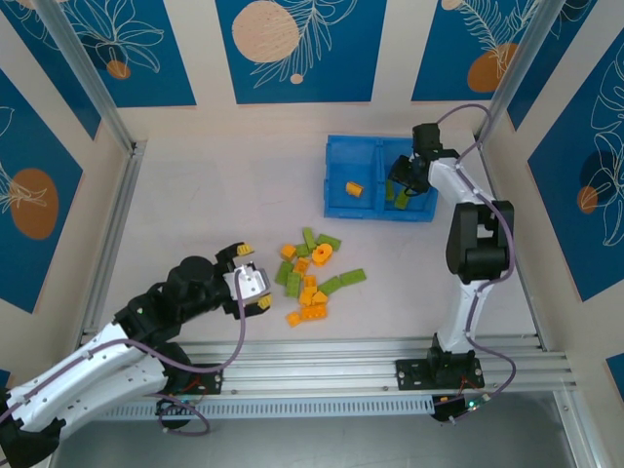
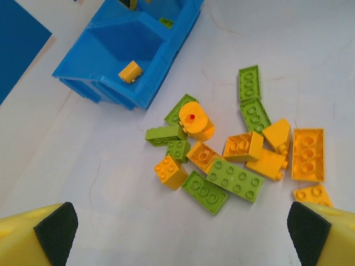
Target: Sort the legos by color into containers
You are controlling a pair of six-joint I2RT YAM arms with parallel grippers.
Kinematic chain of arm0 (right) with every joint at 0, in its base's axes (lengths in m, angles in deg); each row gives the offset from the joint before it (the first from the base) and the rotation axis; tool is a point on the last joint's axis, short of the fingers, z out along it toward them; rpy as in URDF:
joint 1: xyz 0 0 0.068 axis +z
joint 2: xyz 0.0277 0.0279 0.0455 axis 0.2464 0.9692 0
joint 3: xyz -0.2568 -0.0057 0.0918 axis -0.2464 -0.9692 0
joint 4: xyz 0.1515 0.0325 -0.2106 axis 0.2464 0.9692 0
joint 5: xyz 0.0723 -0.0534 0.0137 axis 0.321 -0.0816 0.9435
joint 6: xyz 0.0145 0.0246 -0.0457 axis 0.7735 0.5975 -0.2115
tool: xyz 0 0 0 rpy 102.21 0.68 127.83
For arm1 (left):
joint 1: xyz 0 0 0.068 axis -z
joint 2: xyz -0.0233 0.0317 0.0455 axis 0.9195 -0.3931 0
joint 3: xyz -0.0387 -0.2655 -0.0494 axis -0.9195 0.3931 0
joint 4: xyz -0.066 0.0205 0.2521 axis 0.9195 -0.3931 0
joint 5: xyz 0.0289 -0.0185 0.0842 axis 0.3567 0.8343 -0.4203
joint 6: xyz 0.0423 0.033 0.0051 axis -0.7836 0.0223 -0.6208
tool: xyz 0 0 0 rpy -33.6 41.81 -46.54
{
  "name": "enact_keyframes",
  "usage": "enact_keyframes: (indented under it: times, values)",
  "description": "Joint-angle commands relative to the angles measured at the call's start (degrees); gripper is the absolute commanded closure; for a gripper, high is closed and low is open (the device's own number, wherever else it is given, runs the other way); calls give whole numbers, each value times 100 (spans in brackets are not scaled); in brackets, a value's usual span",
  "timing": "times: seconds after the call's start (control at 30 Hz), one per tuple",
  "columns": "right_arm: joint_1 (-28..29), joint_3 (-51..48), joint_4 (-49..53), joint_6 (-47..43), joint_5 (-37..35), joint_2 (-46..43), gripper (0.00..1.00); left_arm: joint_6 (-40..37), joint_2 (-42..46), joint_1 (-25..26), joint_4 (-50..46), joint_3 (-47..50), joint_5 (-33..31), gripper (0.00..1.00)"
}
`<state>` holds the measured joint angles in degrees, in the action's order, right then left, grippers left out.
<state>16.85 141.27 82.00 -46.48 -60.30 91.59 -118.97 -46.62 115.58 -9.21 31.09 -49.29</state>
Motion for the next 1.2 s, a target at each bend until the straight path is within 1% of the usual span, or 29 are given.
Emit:
enact_keyframes:
  times: [0.0,0.07,0.17,0.27,0.33,0.37,0.47,0.57,0.67,0.77,0.97,1.17]
  values:
    - [-31,-295,68,108,394,-860,54,1079,-138,-65,660,-293,-262,0]
    - [-10,-639,122,148,750,-1383,54,2129,-436,-65,1004,-499,-445,0]
    - [141,-1308,96,108,1404,-2387,51,3363,-1226,-64,950,-1018,-748,0]
    - [447,-1949,212,-2,1866,-3355,46,4152,-2307,-64,423,-1770,-1004,0]
    - [709,-2279,436,-86,1907,-3954,42,4470,-3078,-65,-32,-2348,-1106,1]
    - [873,-2422,577,-97,1779,-4245,39,4648,-3503,-61,-244,-2660,-1111,3]
    - [1316,-2930,978,99,1172,-4950,33,4998,-4540,-74,-417,-3324,-774,7]
    - [1543,-3349,1271,388,927,-5528,28,5289,-5476,-74,-449,-3844,-576,11]
    - [1581,-3736,1327,715,613,-6104,17,5478,-6197,-81,-400,-4150,-456,14]
    - [1565,-3892,1363,764,422,-6471,9,5595,-6772,-74,-363,-4332,-369,15]
    - [1552,-3742,1349,600,356,-6348,7,5849,-7332,-35,-399,-4367,-345,27]
    - [1543,-3659,1128,524,406,-6143,7,5925,-7651,22,-444,-4404,-437,31]
